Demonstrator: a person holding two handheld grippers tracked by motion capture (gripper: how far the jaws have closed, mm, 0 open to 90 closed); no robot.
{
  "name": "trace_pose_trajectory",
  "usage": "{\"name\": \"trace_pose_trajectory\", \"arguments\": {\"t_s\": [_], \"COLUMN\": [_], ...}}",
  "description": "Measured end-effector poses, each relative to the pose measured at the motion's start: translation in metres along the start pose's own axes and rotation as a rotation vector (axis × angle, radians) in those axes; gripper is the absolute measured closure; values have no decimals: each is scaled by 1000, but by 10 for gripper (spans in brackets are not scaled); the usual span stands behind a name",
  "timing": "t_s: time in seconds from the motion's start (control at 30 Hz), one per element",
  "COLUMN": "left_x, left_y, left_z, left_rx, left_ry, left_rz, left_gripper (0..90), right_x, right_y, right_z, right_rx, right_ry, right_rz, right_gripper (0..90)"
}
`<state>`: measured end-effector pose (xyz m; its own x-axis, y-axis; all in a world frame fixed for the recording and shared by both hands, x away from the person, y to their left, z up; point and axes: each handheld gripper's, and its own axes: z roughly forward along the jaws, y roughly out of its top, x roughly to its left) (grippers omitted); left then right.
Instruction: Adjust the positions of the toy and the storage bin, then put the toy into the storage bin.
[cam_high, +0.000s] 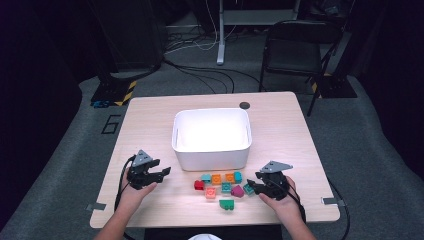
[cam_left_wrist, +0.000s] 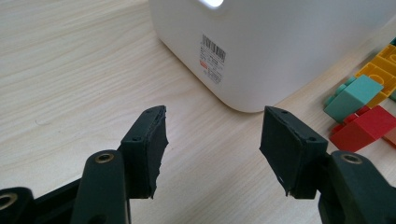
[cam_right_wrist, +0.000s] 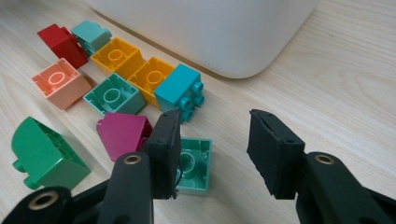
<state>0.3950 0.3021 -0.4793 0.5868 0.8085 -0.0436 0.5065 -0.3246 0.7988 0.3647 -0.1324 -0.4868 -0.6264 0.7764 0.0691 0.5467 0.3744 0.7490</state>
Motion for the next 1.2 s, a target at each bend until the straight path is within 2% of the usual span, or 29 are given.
{"name": "trace_pose_trajectory", "arguments": {"t_s": [0.13, 0.33, 0.67, 0.87, 0.97, 1.17, 1.2], "left_x": [1, 1, 2, 3, 3, 5, 5], "left_y": [-1, -2, -2, 0, 1, 1, 1], "left_z": [0, 2, 3, 6, 7, 8, 8], "left_rx": [0, 9, 5, 2, 5, 6, 6], "left_ry": [-1, -2, -1, -4, -5, -5, -5], "left_rz": [-9, -3, -14, -12, -12, -20, -19], "left_gripper": [406, 405, 405, 406, 405, 405, 405], "right_x": [2, 3, 9, 10, 8, 6, 4], "right_y": [1, 0, -2, -6, -7, -8, -9], "right_z": [2, 5, 10, 9, 10, 12, 13], "right_rx": [7, 23, 50, 68, 70, 92, 94], "right_ry": [3, 14, 29, 31, 29, 19, 17], "right_rz": [-21, -21, -49, -36, -47, -25, -38], "right_gripper": [532, 524, 518, 515, 516, 548, 557]}}
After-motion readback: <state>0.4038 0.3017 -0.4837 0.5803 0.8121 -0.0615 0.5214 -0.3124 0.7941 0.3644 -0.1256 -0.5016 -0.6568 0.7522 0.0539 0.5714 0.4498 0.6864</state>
